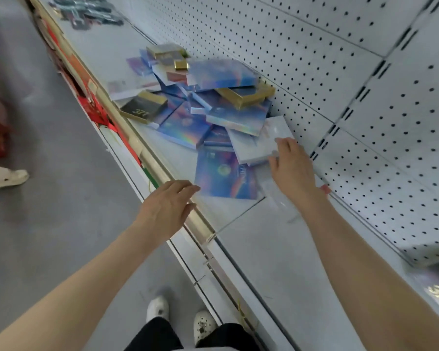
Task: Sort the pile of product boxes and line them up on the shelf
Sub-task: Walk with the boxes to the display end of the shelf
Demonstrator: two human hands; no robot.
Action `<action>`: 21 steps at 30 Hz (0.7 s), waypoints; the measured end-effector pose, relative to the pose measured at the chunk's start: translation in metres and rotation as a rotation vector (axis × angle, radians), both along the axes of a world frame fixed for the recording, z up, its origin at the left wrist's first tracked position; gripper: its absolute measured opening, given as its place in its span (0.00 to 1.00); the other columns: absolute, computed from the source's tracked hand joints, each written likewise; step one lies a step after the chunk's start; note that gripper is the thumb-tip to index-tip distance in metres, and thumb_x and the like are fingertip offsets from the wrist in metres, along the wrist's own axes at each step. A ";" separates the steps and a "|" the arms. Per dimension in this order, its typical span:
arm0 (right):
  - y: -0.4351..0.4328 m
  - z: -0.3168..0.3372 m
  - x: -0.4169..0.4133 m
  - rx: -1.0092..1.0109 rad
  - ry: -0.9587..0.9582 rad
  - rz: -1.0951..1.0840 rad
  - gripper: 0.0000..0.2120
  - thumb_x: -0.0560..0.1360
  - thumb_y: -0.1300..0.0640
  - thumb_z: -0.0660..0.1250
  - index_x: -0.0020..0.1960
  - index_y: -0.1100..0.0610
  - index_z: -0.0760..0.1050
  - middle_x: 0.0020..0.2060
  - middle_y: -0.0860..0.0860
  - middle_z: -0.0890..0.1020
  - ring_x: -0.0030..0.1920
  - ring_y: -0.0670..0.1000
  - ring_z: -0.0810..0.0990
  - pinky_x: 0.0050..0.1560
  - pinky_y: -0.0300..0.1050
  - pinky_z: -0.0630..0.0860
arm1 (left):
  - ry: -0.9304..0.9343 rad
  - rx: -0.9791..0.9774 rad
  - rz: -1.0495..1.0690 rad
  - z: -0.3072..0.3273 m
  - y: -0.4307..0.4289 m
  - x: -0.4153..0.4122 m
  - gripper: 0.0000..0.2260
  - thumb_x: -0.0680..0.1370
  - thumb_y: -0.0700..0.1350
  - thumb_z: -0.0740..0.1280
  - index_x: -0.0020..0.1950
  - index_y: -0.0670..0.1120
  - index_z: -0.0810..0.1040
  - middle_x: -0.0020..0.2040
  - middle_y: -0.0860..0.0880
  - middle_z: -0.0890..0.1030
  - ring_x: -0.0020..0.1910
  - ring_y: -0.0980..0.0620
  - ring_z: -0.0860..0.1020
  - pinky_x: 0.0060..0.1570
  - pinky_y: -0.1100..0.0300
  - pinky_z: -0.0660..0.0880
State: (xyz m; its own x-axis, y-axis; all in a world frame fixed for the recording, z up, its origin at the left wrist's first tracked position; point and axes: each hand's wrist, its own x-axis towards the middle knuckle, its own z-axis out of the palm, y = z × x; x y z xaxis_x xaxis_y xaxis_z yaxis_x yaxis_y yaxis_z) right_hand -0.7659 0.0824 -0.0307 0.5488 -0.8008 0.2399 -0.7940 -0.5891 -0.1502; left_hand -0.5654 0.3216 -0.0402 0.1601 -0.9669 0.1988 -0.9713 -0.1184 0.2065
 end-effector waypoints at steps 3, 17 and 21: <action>-0.033 -0.005 0.018 0.100 0.073 -0.089 0.26 0.81 0.47 0.55 0.76 0.56 0.60 0.73 0.61 0.63 0.71 0.64 0.62 0.66 0.60 0.66 | 0.037 0.043 -0.104 -0.009 -0.037 0.023 0.18 0.72 0.42 0.74 0.62 0.45 0.79 0.58 0.45 0.81 0.55 0.41 0.80 0.55 0.49 0.77; 0.019 -0.037 0.009 0.443 -0.383 -0.413 0.40 0.64 0.27 0.67 0.67 0.48 0.62 0.66 0.53 0.65 0.59 0.58 0.74 0.56 0.58 0.78 | -0.186 0.353 -0.335 -0.047 -0.152 0.054 0.46 0.70 0.75 0.50 0.78 0.46 0.54 0.77 0.38 0.57 0.75 0.38 0.57 0.72 0.47 0.56; 0.009 -0.029 0.008 0.472 -0.278 -0.531 0.55 0.57 0.24 0.69 0.74 0.47 0.50 0.65 0.55 0.68 0.65 0.59 0.70 0.63 0.60 0.72 | -0.256 0.310 -0.324 -0.041 -0.137 0.046 0.50 0.66 0.75 0.60 0.78 0.45 0.54 0.75 0.37 0.60 0.72 0.37 0.62 0.68 0.48 0.62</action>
